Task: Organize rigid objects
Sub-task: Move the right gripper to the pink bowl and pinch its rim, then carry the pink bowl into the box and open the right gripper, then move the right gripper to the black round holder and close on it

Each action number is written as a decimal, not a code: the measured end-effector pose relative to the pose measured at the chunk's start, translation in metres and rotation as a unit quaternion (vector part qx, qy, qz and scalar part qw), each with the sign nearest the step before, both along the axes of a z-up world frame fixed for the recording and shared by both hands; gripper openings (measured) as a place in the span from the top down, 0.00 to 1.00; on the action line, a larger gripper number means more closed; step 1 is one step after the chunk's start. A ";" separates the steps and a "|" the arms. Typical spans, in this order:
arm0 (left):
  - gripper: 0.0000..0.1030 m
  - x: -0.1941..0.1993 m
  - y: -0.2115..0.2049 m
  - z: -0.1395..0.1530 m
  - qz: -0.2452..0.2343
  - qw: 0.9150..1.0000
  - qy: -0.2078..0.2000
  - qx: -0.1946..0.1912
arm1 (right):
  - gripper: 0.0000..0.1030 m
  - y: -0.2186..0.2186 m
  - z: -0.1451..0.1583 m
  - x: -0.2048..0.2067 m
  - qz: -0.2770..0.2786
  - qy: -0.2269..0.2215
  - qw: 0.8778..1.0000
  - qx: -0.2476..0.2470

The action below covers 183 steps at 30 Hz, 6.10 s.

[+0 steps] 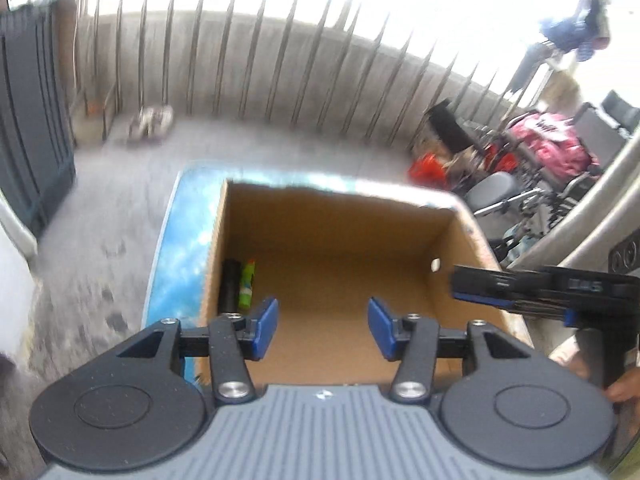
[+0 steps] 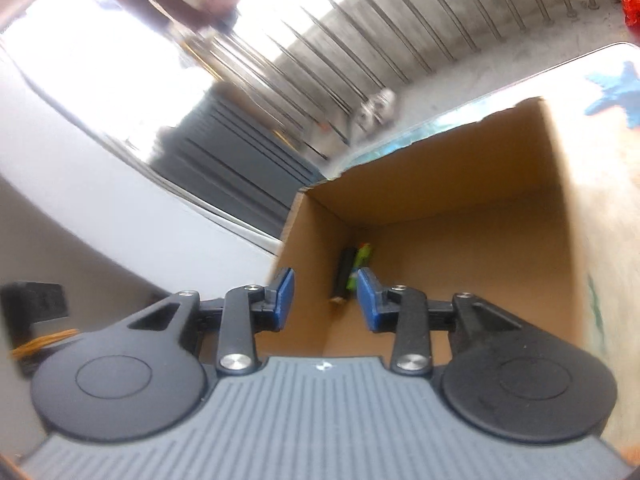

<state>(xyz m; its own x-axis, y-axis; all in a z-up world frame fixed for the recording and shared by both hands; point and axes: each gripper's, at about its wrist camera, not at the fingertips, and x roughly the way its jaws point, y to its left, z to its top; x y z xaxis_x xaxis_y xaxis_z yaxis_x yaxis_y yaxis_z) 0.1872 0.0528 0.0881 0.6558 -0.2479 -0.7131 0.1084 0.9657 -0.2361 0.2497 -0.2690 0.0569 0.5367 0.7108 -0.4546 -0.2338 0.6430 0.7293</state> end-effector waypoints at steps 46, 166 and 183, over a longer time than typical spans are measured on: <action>0.28 -0.158 -0.131 -0.144 -0.179 0.971 0.016 0.161 | 0.86 0.040 -0.129 -0.188 -0.007 0.073 0.985 -0.157; 0.40 -0.107 -0.180 -0.109 -0.226 0.952 -0.089 0.187 | 0.67 -0.030 -0.114 -0.167 -0.122 0.043 0.991 -0.014; 0.57 -0.081 -0.203 -0.142 -0.220 0.941 -0.082 0.242 | 0.94 -0.021 -0.137 -0.143 -0.107 0.064 0.992 -0.006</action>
<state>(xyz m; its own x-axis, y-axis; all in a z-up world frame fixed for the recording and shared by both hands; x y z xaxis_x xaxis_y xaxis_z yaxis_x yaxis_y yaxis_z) 0.1066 -0.1507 -0.0535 0.6774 -0.1929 -0.7099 0.5195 0.8087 0.2759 0.1071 -0.2901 -0.0805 0.6128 0.5808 -0.5359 0.0027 0.6766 0.7364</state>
